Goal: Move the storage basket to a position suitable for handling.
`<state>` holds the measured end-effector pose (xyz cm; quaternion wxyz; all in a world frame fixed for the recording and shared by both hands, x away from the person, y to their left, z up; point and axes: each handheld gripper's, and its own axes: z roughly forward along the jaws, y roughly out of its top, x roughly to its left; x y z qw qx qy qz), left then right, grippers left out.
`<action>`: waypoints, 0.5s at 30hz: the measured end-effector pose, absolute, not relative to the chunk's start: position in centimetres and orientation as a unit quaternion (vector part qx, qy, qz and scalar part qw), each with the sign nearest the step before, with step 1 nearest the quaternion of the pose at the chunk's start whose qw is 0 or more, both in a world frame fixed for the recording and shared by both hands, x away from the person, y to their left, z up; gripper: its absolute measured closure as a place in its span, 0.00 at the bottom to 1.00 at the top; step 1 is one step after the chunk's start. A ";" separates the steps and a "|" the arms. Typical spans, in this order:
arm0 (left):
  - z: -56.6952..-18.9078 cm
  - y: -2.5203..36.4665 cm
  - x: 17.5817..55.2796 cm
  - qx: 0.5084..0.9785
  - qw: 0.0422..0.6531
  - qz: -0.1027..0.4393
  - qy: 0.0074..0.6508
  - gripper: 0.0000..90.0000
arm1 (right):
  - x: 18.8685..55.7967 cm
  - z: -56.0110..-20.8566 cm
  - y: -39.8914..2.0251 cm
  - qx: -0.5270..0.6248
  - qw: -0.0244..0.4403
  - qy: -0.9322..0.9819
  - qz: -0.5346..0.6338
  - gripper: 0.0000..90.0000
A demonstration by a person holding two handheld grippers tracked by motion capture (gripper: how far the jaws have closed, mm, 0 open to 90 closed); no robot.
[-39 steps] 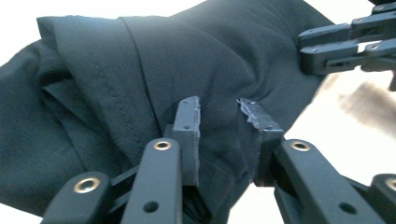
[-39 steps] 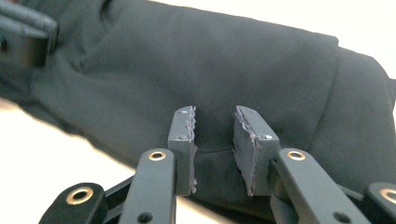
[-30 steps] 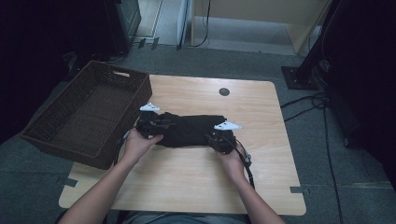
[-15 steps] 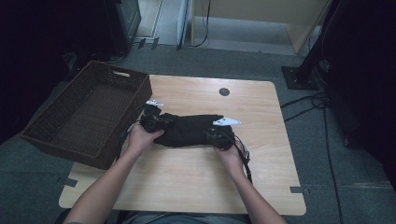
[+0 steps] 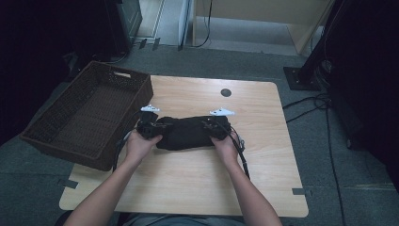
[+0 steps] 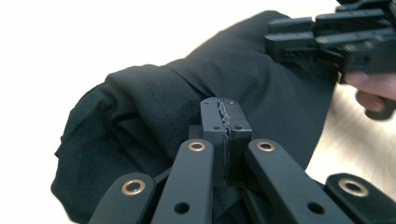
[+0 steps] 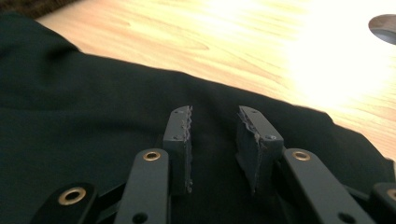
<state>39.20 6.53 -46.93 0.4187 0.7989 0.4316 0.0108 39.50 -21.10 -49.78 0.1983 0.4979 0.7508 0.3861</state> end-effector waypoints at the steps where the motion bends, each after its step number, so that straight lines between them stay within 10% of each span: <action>1: -47.1 6.7 38.8 0.798 0.419 0.008 0.433 1.00 | 39.4 -49.9 -21.2 0.497 0.199 0.751 0.386 0.73; 15: -48.5 6.2 35.4 0.809 0.409 0.004 0.423 1.00 | 38.7 -50.8 -21.9 0.500 0.226 0.739 0.392 0.73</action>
